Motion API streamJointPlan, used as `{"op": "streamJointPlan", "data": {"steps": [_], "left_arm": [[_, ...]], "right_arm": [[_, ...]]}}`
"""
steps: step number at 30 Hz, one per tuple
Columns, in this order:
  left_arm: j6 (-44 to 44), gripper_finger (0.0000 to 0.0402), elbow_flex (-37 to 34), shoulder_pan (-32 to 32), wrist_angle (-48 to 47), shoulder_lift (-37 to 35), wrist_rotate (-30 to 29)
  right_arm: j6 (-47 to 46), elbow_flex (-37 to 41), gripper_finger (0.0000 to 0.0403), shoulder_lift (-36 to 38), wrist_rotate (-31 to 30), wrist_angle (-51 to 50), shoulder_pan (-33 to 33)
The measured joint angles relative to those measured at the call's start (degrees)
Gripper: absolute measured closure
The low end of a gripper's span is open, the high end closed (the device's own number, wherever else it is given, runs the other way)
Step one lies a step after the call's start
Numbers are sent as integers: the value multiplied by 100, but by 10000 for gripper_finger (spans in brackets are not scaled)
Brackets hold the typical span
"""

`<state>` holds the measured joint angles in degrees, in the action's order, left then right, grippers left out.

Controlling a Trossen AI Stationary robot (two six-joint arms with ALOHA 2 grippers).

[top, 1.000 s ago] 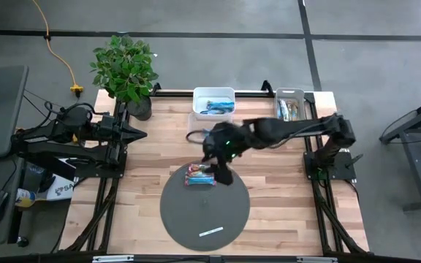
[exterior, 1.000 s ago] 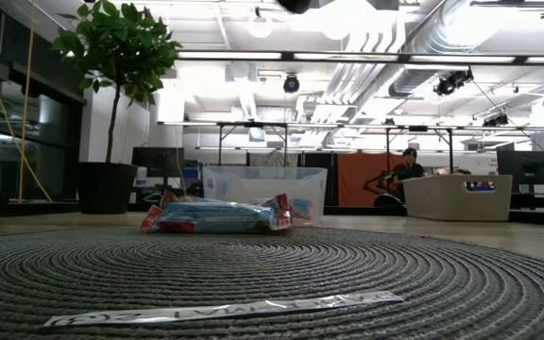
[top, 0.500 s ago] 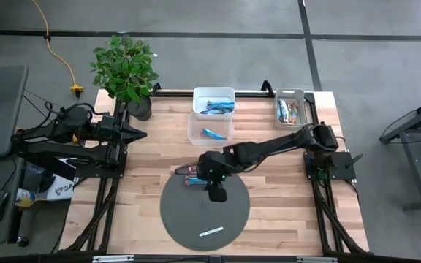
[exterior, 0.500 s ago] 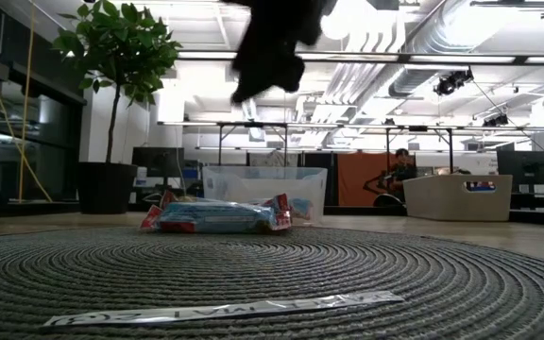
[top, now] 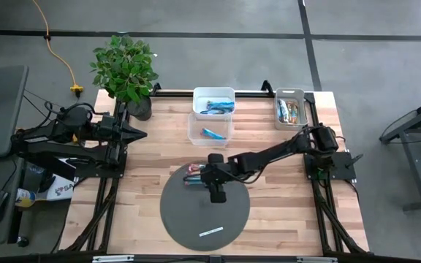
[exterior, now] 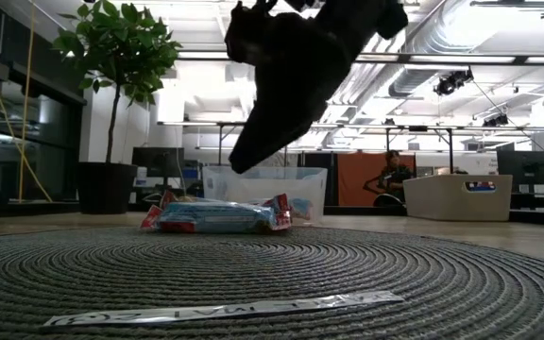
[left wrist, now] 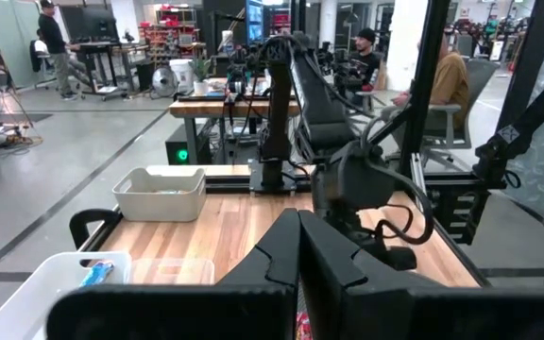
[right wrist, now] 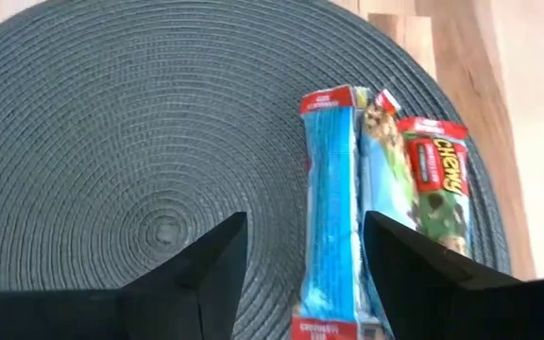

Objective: Pick and place Granola Bars by type
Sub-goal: Put the red granola bar into the transparent bin

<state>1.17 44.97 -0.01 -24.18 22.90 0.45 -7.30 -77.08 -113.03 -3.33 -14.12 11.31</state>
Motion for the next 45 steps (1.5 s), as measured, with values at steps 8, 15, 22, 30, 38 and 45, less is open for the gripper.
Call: {"op": "streamJointPlan", "data": {"steps": [8, 15, 22, 30, 38, 45], "left_arm": [[2, 401, 0, 0, 2, 0, 0], [2, 401, -1, 0, 2, 0, -1], [2, 401, 0, 0, 2, 0, 0], [1, 401, 0, 0, -1, 0, -2], [0, 401, 0, 0, -1, 1, -1], [0, 401, 0, 0, 0, 0, -1]], "right_arm": [[324, 425, 206, 0, -236, 508, 0], [495, 494, 206, 0, -442, 594, 0], [500, 494, 206, -32, -228, 641, 47], [491, 493, 206, -169, -421, 673, 70], [482, 494, 206, -242, -532, 743, 70], [482, 494, 206, -251, -572, 712, 59]]}}
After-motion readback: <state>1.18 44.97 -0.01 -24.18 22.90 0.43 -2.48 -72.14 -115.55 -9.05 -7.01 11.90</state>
